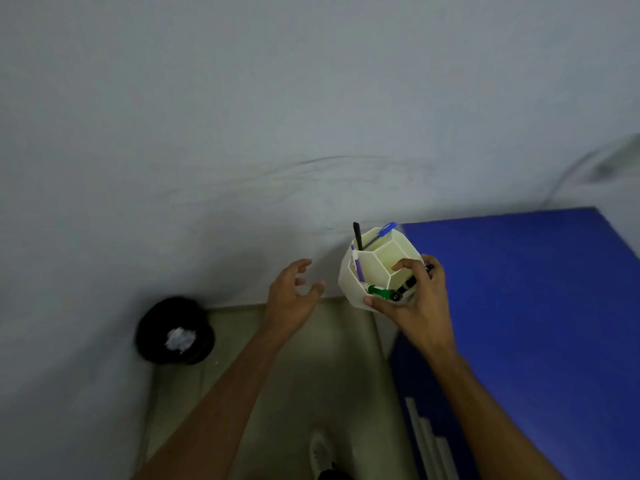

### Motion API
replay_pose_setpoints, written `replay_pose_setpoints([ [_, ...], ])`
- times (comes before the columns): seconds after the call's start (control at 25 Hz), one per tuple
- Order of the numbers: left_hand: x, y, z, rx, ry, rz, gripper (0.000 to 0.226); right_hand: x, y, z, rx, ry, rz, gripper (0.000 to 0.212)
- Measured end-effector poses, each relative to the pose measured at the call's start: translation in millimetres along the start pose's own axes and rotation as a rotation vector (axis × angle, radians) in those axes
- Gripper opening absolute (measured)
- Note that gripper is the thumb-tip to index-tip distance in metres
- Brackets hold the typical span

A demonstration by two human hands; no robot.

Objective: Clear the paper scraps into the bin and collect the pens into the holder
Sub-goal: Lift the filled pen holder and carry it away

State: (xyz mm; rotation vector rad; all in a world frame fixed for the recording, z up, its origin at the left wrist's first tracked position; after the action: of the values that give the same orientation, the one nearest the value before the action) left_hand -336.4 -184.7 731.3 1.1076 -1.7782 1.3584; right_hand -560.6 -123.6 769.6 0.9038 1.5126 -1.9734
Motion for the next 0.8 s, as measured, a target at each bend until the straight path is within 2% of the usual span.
replay_pose_setpoints([
  [0.12,47,70,1,-0.164,0.07,0.001,0.044,52,-82,-8,0.174,0.118,-0.046,0.073],
  [0.4,106,151,-4,-0.306,0.152,0.095,0.046,160,-196,-27,0.388,0.378,-0.129,0.073],
  [0.6,120,170,-9,-0.353,0.196,0.136,0.045,218,-225,-33,0.363,0.474,-0.13,0.076],
  [0.8,123,177,-12,-0.346,0.168,0.134,0.043,234,-232,-29,0.323,0.47,-0.153,0.077],
])
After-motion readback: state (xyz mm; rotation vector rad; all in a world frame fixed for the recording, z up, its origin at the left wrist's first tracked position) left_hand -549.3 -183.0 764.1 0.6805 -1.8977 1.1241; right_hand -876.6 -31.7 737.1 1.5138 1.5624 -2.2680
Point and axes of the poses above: each hand's wrist, its own z-axis towards the middle knuckle, its own y-axis out of the palm, x = y × z, the point moved 3 cm from there along z, towards the middle knuckle, and after that the axes turned 7 degrees about -y, right-handed, at the moved point
